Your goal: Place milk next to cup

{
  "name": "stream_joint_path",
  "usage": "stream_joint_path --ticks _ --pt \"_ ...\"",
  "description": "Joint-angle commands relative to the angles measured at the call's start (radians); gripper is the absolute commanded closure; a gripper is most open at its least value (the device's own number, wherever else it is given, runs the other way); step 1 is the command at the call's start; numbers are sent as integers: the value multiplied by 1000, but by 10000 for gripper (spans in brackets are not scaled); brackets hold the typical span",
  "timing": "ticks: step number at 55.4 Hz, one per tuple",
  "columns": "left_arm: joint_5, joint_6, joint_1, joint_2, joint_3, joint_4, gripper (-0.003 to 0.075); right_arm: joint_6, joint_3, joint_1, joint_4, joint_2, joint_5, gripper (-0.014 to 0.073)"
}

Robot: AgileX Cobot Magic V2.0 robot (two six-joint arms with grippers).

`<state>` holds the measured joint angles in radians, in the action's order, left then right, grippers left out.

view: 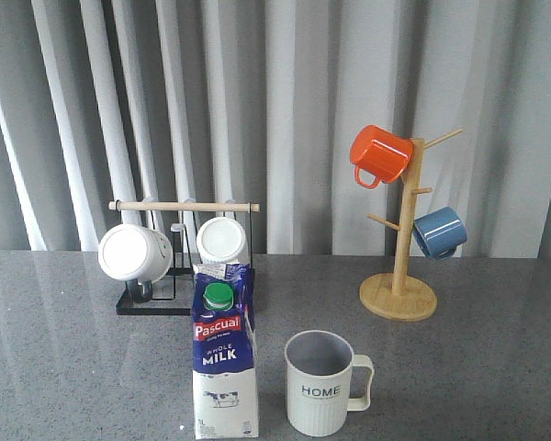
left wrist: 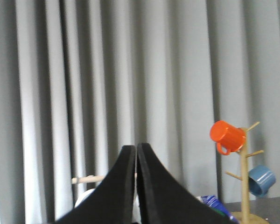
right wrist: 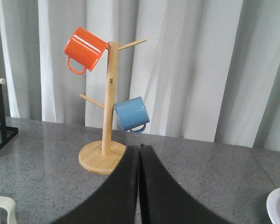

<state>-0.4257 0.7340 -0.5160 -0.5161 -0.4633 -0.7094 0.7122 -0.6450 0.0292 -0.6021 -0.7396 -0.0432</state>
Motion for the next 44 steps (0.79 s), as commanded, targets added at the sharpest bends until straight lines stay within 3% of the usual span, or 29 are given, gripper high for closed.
stream_joint_path --ticks 1,7,18,24,32,44 --pt "-19 -87 80 77 63 24 727 6 -31 2 -1 4 63 596" --pt "75 -209 185 155 151 76 727 6 -31 2 -1 4 63 596" --pt "308 -583 420 277 254 380 727 6 -31 2 -1 4 63 596" --pt "398 -734 500 326 273 524 727 6 -31 2 -1 4 63 596" --pt "426 -823 529 385 318 643 727 6 -31 2 -1 4 63 596" --pt "348 -825 529 491 446 661 727 6 -31 2 -1 4 63 596"
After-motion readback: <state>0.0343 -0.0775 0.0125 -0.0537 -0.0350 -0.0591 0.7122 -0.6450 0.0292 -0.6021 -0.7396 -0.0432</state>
